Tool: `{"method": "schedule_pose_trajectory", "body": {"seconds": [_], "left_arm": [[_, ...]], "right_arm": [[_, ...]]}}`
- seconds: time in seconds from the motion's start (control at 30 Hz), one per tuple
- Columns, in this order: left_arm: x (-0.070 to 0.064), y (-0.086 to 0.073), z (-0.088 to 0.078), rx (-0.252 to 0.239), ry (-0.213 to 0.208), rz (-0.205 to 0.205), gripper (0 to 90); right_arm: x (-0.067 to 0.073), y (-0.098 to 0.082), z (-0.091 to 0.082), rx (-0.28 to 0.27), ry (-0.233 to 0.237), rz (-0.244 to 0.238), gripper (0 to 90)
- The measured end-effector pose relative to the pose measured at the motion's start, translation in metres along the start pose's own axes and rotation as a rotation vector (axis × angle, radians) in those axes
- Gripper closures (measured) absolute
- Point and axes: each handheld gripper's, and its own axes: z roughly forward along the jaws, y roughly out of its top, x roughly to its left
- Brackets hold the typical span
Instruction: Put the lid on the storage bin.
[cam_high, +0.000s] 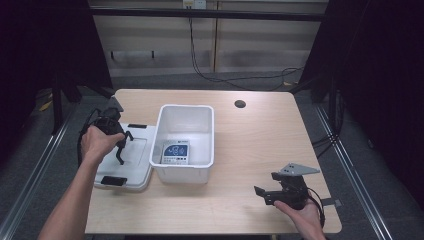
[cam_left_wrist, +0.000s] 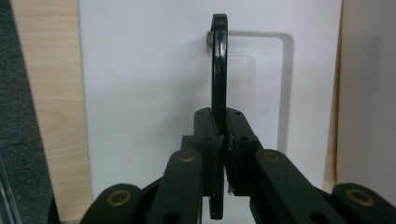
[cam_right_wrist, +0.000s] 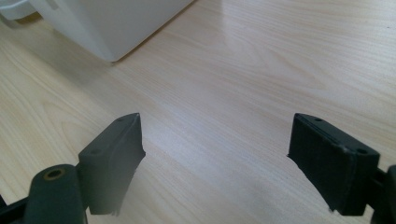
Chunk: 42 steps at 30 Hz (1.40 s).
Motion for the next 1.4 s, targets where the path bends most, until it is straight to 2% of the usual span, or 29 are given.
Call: {"method": "schedule_pose_trajectory", "body": {"seconds": [0.1,0.2,0.3,0.33,0.4,0.57,0.83,0.93,1.23,1.33,1.37,1.4], "left_arm": [[0.002,-0.001,-0.004,0.0,0.004,0.0,85.0],[0.004,-0.002,-0.01,-0.003,0.007,-0.025,85.0],[0.004,-0.003,-0.014,-0.007,0.008,-0.027,85.0],[0.005,-0.003,-0.017,0.0,-0.001,-0.021,85.1],[0.005,-0.004,-0.02,-0.019,-0.008,-0.025,85.0],[0.007,-0.005,-0.029,-0.014,-0.015,0.008,85.1],[0.01,-0.006,-0.042,-0.013,-0.023,0.01,85.1],[0.011,-0.008,-0.048,0.002,-0.032,0.035,85.1],[0.016,-0.011,-0.065,-0.012,-0.028,0.026,85.2],[0.016,-0.011,-0.07,-0.017,-0.025,0.031,85.2],[0.015,-0.011,-0.073,0.0,-0.022,0.048,85.2],[0.015,-0.011,-0.073,0.0,-0.022,0.048,85.1]], "right_arm": [[0.0,0.0,0.0,0.001,-0.001,0.0,17.0],[0.0,0.0,0.0,0.0,-0.002,-0.001,17.0],[0.0,0.0,0.0,0.001,-0.002,-0.002,17.0],[0.0,0.0,0.0,0.002,-0.002,-0.001,17.0],[0.001,0.0,0.0,0.004,-0.003,-0.001,17.0],[0.001,0.0,0.0,0.009,0.005,-0.004,17.0],[0.001,0.0,0.0,0.006,0.002,-0.005,17.0],[0.001,0.0,0.0,0.006,0.003,-0.004,17.0],[0.001,0.0,0.0,0.005,0.005,0.001,17.0],[0.0,0.0,0.0,0.004,0.005,-0.001,17.0],[0.001,0.0,0.0,0.006,0.004,0.002,17.0],[0.001,0.0,0.0,0.006,0.004,0.002,17.0]]}}
